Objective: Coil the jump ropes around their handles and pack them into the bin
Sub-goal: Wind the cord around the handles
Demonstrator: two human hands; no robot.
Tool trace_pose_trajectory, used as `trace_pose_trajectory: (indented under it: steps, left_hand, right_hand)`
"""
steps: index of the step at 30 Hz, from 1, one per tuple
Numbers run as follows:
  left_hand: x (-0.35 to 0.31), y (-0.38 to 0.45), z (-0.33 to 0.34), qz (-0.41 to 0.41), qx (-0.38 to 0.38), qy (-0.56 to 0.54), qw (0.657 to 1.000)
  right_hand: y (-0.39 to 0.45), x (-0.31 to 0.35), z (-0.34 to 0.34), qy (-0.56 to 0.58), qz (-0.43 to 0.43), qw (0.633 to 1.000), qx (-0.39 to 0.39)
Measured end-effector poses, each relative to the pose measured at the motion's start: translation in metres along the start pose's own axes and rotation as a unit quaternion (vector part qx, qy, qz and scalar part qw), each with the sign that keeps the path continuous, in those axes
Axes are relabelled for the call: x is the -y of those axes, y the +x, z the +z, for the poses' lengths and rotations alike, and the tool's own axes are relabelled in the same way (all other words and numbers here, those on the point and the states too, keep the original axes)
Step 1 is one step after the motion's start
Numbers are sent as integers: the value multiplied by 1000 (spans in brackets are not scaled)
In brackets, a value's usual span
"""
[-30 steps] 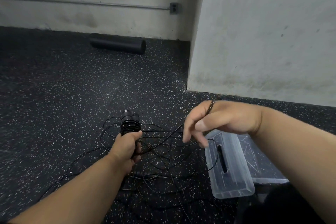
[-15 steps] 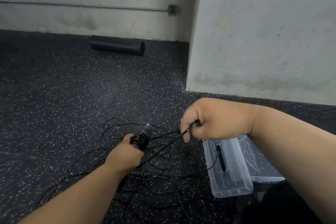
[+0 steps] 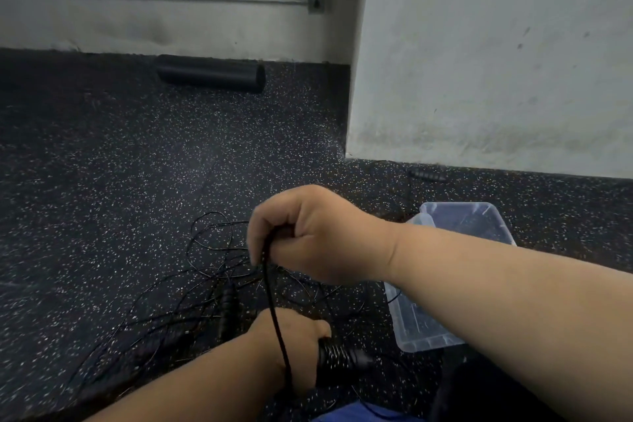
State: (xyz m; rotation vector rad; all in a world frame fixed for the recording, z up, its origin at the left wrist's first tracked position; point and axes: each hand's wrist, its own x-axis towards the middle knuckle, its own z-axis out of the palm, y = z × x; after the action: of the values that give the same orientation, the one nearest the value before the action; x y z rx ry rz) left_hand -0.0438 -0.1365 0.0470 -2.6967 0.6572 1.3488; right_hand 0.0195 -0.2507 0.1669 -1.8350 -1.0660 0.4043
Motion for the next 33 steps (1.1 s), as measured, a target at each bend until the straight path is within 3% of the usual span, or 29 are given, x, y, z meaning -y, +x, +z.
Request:
trace_pose_trajectory:
  steps: [5, 9, 12, 17, 19, 21, 23, 28, 31, 33]
  left_hand:
    - [10, 3, 3, 25, 0, -20, 999]
    - [0, -2, 3, 155, -94, -31, 983]
    - [-8, -8, -1, 239, -224, -56, 943]
    - [-6, -29, -11, 275, -386, -175, 863]
    - [-5, -33, -13, 292, -410, -227, 834]
    - [-8, -33, -12, 308, -383, -329, 806]
    - [-13, -32, -11, 309, -350, -455, 758]
    - [-1, -26, -19, 245, -350, -688, 587]
    - [3, -19, -20, 177, -323, -773, 517]
    - [-1, -19, -14, 141, -267, -819, 488]
  right_hand:
    - [11, 2, 14, 47, -15, 999, -12]
    - [21, -35, 1, 6, 71, 996, -58]
    - [22, -79, -9, -20, 156, 985, -65]
    - [8, -127, -10, 66, 256, 962, -75]
    - [5, -133, 0, 103, 277, 952, -78]
    - [6, -132, 5, 151, 293, 939, -95]
    - [7, -132, 4, 210, 316, 916, -126]
    - [1, -148, -2, 334, 338, 867, -152]
    - [2, -146, 6, 300, 414, 835, -203]
    - [2, -144, 10, 325, 416, 816, -235]
